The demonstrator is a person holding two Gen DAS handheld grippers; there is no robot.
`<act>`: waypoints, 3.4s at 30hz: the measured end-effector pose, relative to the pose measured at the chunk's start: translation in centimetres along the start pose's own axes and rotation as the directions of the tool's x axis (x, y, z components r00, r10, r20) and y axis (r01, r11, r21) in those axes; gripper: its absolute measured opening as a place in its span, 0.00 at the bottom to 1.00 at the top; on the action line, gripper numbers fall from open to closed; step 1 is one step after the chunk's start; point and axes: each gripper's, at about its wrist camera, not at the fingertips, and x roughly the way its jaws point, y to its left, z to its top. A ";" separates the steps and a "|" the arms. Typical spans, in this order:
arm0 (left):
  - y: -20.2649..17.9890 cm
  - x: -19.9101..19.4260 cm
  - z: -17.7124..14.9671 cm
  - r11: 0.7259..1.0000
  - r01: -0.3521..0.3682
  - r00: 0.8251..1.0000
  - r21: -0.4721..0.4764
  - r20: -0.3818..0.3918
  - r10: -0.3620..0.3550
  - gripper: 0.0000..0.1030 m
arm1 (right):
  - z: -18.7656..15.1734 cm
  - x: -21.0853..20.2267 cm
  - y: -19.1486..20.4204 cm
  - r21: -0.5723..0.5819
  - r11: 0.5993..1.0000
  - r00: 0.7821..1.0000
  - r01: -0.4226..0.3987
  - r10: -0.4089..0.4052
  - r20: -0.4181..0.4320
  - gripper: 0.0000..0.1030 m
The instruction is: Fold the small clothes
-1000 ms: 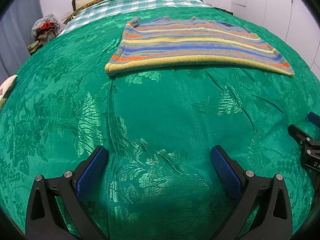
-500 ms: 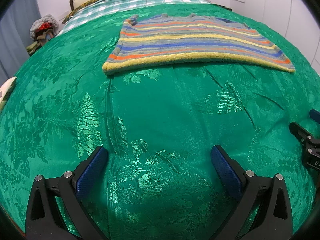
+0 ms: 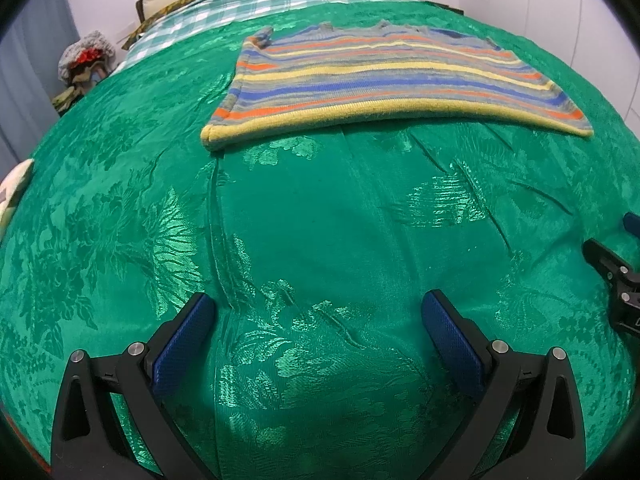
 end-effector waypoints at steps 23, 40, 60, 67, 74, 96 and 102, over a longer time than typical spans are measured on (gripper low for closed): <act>-0.4 0.1 0.0 1.000 -0.013 1.000 0.010 0.005 0.013 0.99 | 0.1 0.1 -0.1 0.005 1.000 1.000 0.003 -0.003 -0.006 0.97; -0.5 0.1 0.0 1.000 -0.015 1.000 0.010 0.007 0.015 0.99 | 0.1 0.1 -0.1 0.004 1.000 1.000 0.005 -0.005 -0.007 0.98; -0.5 0.1 0.0 1.000 -0.015 1.000 0.010 0.007 0.014 0.99 | 0.1 0.1 -0.1 0.004 1.000 1.000 0.006 -0.006 -0.008 0.98; -0.4 0.2 0.0 1.000 -0.013 1.000 0.011 0.004 0.013 0.99 | 0.1 0.1 -0.1 0.004 1.000 1.000 0.006 -0.006 -0.007 0.98; -0.3 0.6 0.1 1.000 0.002 1.000 0.018 -0.007 -0.002 0.99 | 0.1 0.2 -0.1 0.003 1.000 1.000 0.007 -0.007 -0.008 0.98; -2.1 -24.0 6.6 0.992 0.107 0.990 -0.063 0.096 -0.101 0.99 | 0.0 0.0 0.1 0.008 1.000 1.000 0.003 -0.003 -0.010 0.99; -3.2 -26.7 7.9 0.996 0.073 0.988 -0.042 0.137 -0.066 0.99 | 0.1 0.0 0.1 0.007 1.000 1.000 0.005 -0.005 -0.011 0.99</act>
